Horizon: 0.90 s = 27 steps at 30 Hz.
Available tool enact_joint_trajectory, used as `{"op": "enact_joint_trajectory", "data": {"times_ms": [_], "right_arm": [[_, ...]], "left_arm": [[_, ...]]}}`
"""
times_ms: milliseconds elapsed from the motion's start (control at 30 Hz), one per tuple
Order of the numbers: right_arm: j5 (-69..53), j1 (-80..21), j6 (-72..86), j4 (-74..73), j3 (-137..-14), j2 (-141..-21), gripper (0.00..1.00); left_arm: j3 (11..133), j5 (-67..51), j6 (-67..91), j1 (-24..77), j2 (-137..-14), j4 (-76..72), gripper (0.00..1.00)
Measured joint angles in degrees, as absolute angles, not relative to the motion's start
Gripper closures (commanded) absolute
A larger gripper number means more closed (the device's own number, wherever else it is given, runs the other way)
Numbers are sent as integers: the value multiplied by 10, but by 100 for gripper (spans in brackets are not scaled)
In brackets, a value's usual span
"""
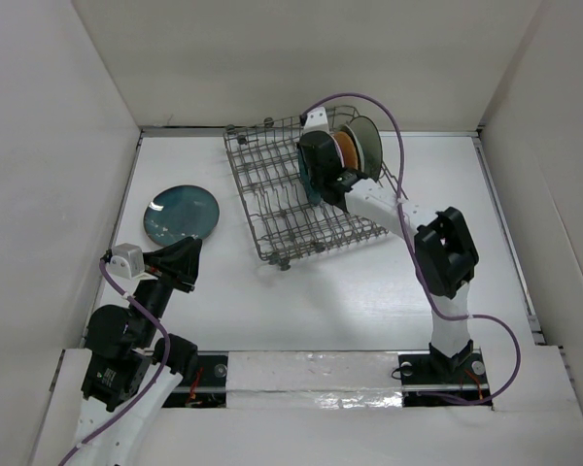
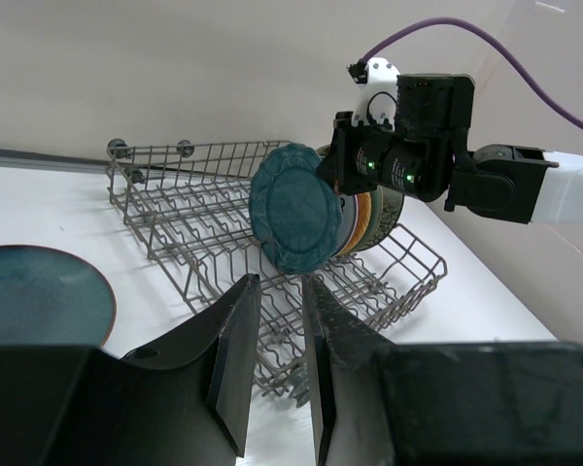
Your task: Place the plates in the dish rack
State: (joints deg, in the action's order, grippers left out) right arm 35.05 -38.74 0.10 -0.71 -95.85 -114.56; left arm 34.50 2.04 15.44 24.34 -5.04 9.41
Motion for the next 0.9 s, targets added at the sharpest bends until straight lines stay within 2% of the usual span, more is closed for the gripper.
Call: {"op": "enact_joint_trajectory", "data": {"times_ms": [33, 67, 167, 367, 533, 600, 633, 667, 767, 833, 900], "right_arm": [[351, -387, 3, -6, -958, -1146, 83], [352, -387, 8, -4, -957, -1146, 68], [349, -386, 33, 5, -954, -1146, 47], [343, -383, 62, 2, -947, -1135, 27], [331, -382, 79, -9, -946, -1094, 25], [319, -382, 89, -9, -943, -1070, 29], [315, -383, 91, -8, -940, -1053, 36], [309, -384, 95, -8, -939, -1040, 57], [284, -397, 111, -3, -939, -1014, 100], [264, -416, 127, 2, -941, -1009, 100], [244, -442, 145, 3, -952, -1020, 100]], "left_arm": [[345, 20, 155, 243, -50, 94, 79], [345, 20, 155, 243, -50, 94, 79], [345, 20, 155, 243, -50, 94, 79], [345, 20, 155, 243, -50, 94, 79], [345, 21, 155, 243, -51, 94, 79], [345, 21, 155, 243, -51, 94, 80], [345, 22, 155, 243, -51, 94, 80], [345, 23, 155, 243, -51, 94, 81], [345, 30, 156, 244, -51, 94, 91], [345, 36, 157, 244, -50, 94, 99], [345, 45, 158, 244, -50, 94, 100]]}}
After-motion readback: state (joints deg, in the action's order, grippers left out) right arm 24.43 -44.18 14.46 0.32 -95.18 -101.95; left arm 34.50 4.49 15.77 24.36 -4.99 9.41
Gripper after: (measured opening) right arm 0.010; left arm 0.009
